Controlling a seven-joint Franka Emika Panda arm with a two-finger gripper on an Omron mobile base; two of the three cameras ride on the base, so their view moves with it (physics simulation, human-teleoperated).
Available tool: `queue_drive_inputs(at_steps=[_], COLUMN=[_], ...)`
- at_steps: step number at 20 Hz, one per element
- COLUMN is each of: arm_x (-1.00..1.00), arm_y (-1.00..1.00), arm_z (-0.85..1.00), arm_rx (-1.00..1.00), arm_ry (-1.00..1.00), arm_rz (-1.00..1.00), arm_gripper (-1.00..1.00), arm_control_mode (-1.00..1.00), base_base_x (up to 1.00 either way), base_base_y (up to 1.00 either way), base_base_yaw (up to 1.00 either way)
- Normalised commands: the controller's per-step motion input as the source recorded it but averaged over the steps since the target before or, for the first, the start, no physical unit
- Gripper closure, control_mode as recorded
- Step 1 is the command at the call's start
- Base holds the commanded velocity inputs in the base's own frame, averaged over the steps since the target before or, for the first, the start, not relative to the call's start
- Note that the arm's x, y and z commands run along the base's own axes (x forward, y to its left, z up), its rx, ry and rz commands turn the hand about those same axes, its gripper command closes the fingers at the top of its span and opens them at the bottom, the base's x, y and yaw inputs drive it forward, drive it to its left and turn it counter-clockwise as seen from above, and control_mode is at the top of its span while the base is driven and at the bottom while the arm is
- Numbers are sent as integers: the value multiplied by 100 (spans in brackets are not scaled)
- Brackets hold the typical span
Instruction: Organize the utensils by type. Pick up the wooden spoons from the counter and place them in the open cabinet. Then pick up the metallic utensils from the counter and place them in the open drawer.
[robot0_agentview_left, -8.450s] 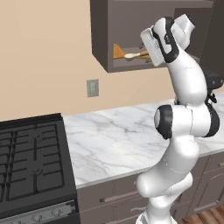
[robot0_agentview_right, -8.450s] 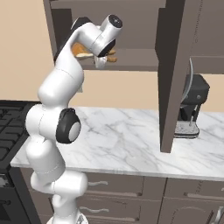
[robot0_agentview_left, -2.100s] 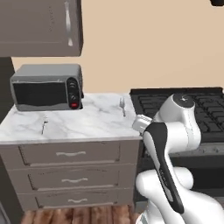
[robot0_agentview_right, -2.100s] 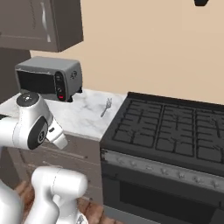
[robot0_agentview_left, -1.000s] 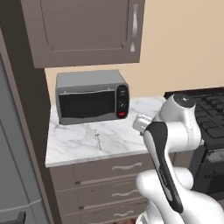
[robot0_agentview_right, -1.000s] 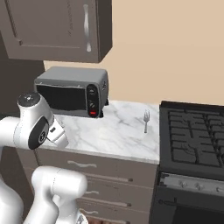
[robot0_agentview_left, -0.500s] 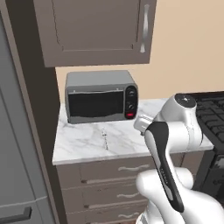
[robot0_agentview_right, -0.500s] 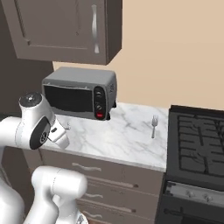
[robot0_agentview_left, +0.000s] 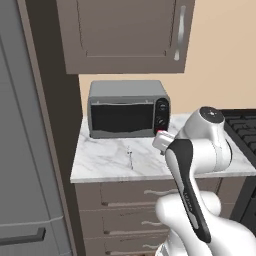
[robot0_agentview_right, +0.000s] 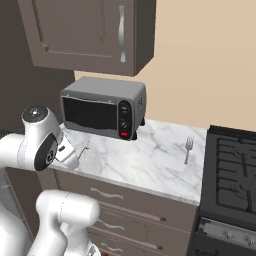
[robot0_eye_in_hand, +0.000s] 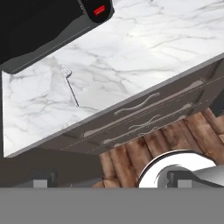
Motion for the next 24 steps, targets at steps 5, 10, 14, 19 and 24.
queue_drive_inputs(at_steps=[5, 10, 14, 19, 24], arm_x=[0, 6, 46, 61, 63], arm_y=[0, 0, 0, 6, 20], arm_z=[0, 0, -1, -12, -18], arm_rx=[0, 0, 0, -16, -20], arm_ry=[0, 1, 1, 7, 19], arm_rz=[0, 0, 0, 7, 14], arm_gripper=[-100, -100, -100, -100, -100], arm_control_mode=[100, -100, -100, -100, -100], base_base_x=[0, 5, 0, 0, 0], base_base_y=[0, 0, 0, 0, 0], base_base_yaw=[0, 0, 0, 0, 0])
